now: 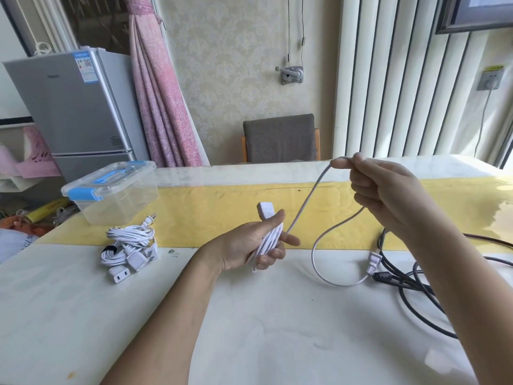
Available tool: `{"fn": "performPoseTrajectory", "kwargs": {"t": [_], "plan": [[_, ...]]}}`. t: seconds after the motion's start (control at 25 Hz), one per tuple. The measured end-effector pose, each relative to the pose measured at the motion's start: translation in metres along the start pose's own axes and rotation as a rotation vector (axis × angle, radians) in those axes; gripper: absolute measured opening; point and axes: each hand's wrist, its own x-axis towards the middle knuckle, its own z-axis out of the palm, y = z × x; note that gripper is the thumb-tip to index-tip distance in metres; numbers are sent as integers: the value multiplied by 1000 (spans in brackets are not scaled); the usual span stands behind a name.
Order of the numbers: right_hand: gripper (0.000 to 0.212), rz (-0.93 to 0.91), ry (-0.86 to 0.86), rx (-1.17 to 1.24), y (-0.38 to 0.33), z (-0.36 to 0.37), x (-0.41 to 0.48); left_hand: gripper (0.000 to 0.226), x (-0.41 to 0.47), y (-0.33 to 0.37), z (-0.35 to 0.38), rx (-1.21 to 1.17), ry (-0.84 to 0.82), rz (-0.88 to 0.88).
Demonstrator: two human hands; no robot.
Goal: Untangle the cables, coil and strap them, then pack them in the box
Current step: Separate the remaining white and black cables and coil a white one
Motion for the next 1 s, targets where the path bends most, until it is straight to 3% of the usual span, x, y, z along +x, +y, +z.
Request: {"fn": "performPoseTrajectory", "kwargs": {"t": [0.16, 0.32, 0.4, 0.56, 0.68, 0.84, 1.0], "plan": [[32, -56, -90, -28, 1, 27, -9, 86, 10, -5, 8, 29, 108, 39], [30, -84, 76, 69, 2, 26, -8, 49, 6, -8, 10, 267, -4, 138], [31, -72, 163, 145, 4, 21, -5, 44, 3, -7, 12, 339, -59, 156], [30, -80, 209, 199, 7, 15, -2, 45, 3, -3, 15, 405, 25, 184], [29, -123, 70, 91, 7, 22, -7, 49, 9, -5, 18, 413, 190, 127], [31, -134, -231, -80, 7, 43, -18, 79, 22, -5, 13, -29, 443, 142], [23, -196, -561, -331, 17, 64, -32, 74, 22, 0, -3, -504, 447, 280]]}}
